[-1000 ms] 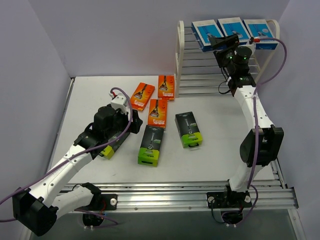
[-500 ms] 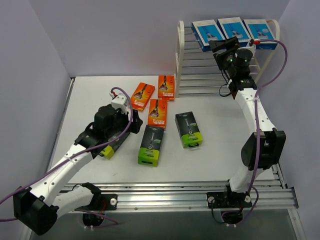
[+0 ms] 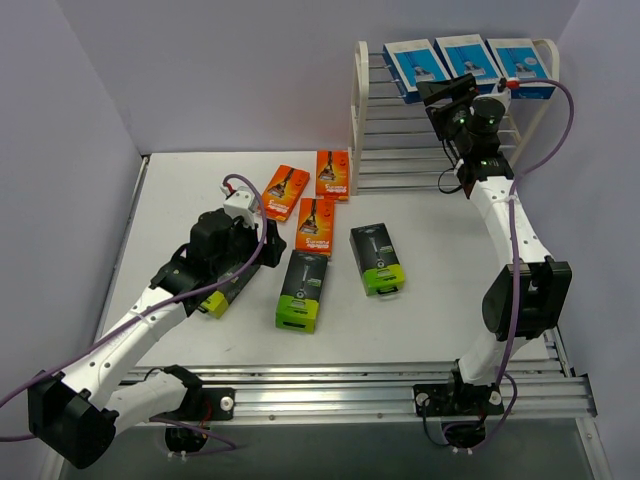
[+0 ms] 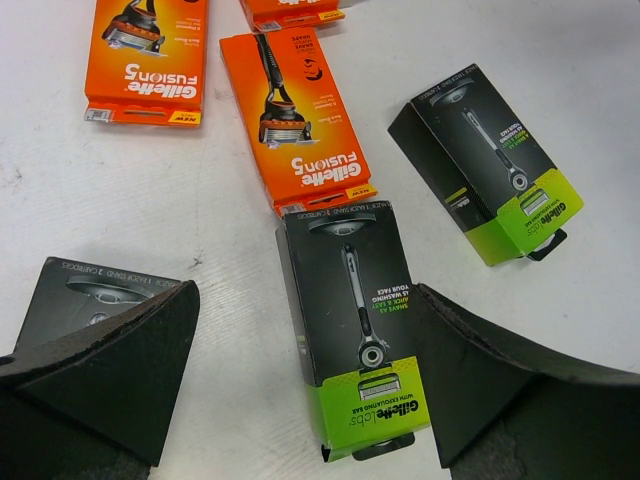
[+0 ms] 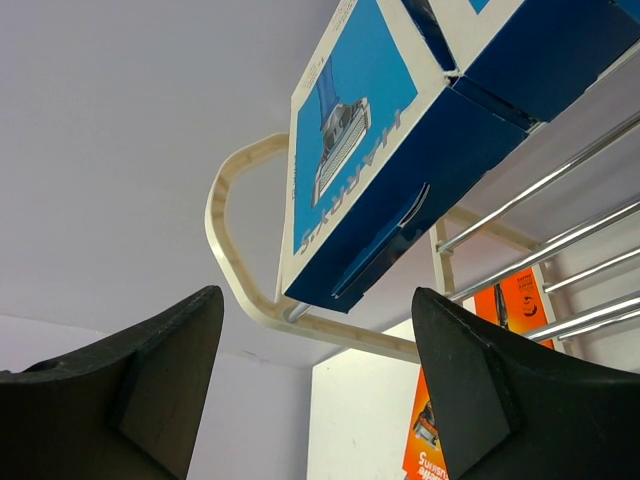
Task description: Place and organize the shaving razors onto the shelf
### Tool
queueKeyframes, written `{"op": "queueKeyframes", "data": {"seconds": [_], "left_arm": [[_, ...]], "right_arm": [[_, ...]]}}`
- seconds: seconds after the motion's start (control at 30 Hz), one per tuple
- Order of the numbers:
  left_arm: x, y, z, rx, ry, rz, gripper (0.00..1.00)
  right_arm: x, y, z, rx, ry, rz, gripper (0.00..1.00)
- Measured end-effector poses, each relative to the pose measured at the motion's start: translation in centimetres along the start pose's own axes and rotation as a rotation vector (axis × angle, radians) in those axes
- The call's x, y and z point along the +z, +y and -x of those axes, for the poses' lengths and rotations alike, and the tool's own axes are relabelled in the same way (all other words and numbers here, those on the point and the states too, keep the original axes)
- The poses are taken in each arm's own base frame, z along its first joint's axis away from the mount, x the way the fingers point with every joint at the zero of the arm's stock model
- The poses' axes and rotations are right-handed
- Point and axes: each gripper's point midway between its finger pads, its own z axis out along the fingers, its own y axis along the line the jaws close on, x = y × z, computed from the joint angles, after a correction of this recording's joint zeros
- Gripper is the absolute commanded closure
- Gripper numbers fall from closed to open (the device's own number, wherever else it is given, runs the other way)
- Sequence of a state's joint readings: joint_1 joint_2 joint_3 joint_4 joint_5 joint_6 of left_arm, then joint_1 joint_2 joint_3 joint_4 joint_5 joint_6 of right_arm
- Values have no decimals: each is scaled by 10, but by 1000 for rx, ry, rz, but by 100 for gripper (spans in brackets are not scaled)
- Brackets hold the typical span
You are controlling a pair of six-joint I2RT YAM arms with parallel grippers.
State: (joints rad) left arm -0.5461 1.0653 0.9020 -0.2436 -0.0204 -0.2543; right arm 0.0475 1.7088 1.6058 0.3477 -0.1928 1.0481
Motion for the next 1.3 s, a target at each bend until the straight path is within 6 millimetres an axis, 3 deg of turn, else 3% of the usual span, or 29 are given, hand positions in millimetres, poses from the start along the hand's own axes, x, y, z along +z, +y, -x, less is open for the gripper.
{"op": "queueKeyframes", "data": {"seconds": [0.17, 0.43, 0.8, 1.13, 1.3], "left_arm": [[0, 0, 0, 0, 0, 0, 6], [0, 0, 0, 0, 0, 0, 6], [0, 0, 0, 0, 0, 0, 6], [0, 1, 0, -1, 1, 2, 6], [1, 6, 2, -8, 0, 15, 6]], "right_arm": [[0, 3, 0, -2, 1, 7, 30], [9, 24, 3, -8, -8, 60, 31], [35, 10, -7, -6, 8, 45, 31], [35, 14, -7, -33, 8, 58, 28], [20, 4, -16, -57, 34, 44, 28]]}}
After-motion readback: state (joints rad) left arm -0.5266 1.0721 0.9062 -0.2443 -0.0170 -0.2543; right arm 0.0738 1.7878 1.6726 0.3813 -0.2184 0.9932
